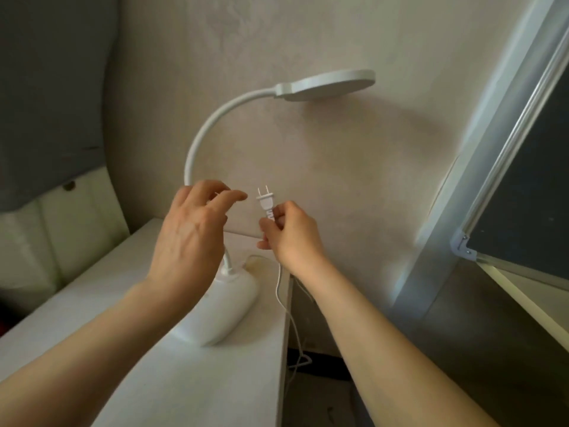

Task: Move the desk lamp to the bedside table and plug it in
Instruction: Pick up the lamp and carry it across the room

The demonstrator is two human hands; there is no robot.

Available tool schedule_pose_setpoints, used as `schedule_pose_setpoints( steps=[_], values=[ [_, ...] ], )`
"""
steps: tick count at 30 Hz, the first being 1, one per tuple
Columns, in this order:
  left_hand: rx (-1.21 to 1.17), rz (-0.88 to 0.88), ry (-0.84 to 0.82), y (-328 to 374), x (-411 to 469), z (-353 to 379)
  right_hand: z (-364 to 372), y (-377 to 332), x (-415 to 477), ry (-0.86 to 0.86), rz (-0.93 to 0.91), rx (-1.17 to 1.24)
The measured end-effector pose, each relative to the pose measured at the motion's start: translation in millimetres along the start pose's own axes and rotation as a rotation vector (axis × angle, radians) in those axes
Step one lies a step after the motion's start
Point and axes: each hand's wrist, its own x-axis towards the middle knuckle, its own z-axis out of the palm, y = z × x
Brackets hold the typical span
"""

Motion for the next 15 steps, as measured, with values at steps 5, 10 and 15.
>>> schedule_pose_setpoints(
  steps=[5, 10, 15],
  values=[
    [0.008, -0.096, 0.043, -27, 0, -5, 36, -29, -9, -0.003, -0.063, -0.086],
    [-0.078, -0.131, 0.032, -40, 6, -7, 58, -38, -17, -0.032, -0.066, -0.096],
    [-0.329, -0.287, -0.009, -47, 21, -9, 72, -34, -24, -0.03, -0.142, -0.112]
  ],
)
